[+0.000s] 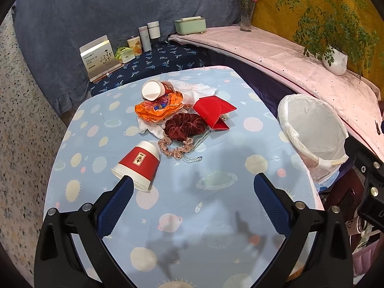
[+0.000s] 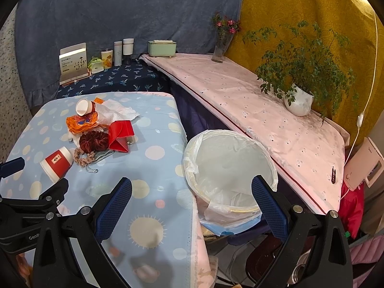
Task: Collect trash
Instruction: 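Grasp the red-and-white paper cup with the left tool while the right tool grasps the red paper, then carry the cup and red paper over the bin and open both tools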
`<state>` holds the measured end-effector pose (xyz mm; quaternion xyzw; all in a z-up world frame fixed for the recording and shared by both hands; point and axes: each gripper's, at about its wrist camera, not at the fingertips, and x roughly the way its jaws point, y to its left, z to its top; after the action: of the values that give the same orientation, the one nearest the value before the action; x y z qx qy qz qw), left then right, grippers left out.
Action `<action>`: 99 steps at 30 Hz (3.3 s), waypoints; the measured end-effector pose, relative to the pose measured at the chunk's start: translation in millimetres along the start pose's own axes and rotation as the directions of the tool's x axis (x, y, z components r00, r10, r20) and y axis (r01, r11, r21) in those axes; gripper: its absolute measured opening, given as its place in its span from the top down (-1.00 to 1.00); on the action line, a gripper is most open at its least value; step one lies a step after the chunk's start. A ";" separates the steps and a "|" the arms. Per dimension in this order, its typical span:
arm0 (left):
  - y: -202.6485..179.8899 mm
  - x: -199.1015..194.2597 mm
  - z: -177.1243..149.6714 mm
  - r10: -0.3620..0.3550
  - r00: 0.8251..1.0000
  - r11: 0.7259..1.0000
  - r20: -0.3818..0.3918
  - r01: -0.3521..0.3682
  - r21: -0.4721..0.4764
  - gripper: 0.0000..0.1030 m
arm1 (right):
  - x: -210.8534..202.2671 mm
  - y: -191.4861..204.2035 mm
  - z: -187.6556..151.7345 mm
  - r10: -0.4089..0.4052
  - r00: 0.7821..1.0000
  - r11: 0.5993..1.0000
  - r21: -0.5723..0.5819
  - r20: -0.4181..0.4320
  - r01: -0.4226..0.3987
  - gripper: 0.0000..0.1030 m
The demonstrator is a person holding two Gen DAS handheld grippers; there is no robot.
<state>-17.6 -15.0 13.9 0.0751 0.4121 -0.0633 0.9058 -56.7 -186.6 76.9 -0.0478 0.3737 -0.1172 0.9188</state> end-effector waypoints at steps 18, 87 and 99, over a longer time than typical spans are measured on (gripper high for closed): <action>55.3 59.1 1.7 0.006 0.999 0.999 -0.042 -0.009 -0.051 -0.86 | 36.3 33.0 -0.6 0.078 0.996 0.997 -0.014 -0.049 -0.079 -0.84; 51.3 71.1 45.8 -0.165 0.985 0.986 0.052 0.165 0.007 -0.55 | 138.1 63.8 86.0 0.285 0.959 0.958 0.045 0.007 -0.285 0.98; -51.3 55.0 70.6 -0.319 0.944 0.944 0.086 0.309 0.113 -0.55 | 148.4 -47.8 55.7 0.090 0.985 0.994 0.078 -0.148 -0.079 0.98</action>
<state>61.3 -81.5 13.8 0.0494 0.3680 -0.2310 0.8993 76.4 -270.1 25.0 0.0102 0.4398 -0.0948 0.8930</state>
